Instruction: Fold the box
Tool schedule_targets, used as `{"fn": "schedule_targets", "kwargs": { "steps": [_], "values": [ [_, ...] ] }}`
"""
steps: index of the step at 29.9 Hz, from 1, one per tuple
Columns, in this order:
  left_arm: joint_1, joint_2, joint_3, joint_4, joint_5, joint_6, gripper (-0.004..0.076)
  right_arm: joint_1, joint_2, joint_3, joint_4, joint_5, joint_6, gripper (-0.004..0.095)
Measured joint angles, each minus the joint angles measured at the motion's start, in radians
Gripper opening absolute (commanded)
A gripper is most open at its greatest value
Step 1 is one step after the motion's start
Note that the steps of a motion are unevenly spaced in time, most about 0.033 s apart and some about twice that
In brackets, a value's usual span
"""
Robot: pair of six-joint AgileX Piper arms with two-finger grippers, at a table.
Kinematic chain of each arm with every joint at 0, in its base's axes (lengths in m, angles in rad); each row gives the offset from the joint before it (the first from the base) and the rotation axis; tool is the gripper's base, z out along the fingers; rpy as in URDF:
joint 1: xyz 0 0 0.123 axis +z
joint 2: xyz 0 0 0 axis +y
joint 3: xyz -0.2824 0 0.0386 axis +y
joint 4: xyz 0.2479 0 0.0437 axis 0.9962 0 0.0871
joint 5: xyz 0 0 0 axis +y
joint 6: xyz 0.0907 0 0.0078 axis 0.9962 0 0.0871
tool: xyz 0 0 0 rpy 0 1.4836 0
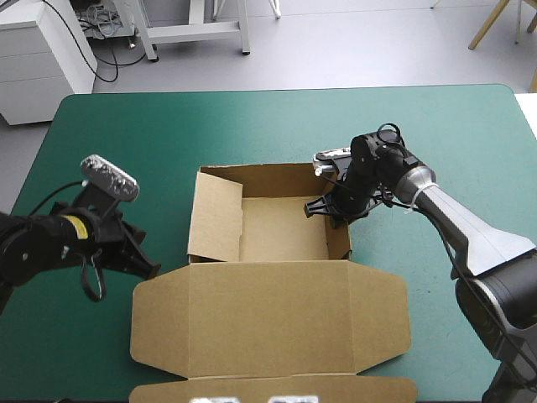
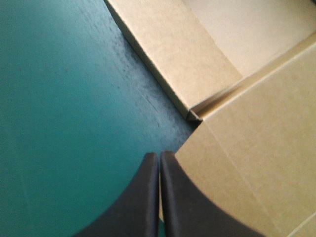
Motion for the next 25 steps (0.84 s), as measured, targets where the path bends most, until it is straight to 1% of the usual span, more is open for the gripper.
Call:
{"fn": "schedule_targets", "kwargs": {
  "steps": [2,6,7,14,17,19,21,25],
  "values": [
    [0.0,-0.055,0.071,0.0,0.0,0.0,-0.001,0.0,0.0,0.0,0.0,-0.02,0.0,0.0106],
    [0.0,-0.173,0.224,0.0,-0.012,0.0,-0.001,0.0,0.0,0.0,0.0,-0.059,0.0,-0.0004],
    [0.0,-0.209,0.265,0.001,-0.021,0.0,-0.001,0.0,0.0,0.0,0.0,-0.07,0.005,-0.0018],
    [0.0,-0.376,0.531,0.001,-0.069,0.0,-0.001,0.0,0.0,0.001,-0.001,-0.131,0.026,-0.0019],
    [0.0,-0.435,0.632,0.001,-0.073,-0.018,-0.001,-0.019,0.003,-0.006,0.0,-0.143,0.022,-0.0019],
    [0.0,-0.471,0.676,0.001,-0.065,-0.025,-0.001,-0.059,0.005,-0.029,0.003,-0.133,0.017,-0.0019],
    [0.0,-0.499,0.699,0.001,-0.063,-0.026,-0.001,-0.125,0.005,-0.061,-0.003,-0.107,0.012,-0.0019],
    [0.0,-0.548,0.713,0.0,-0.063,-0.026,-0.001,-0.276,0.005,-0.125,-0.065,-0.003,0.001,-0.0019]
  ]
}}
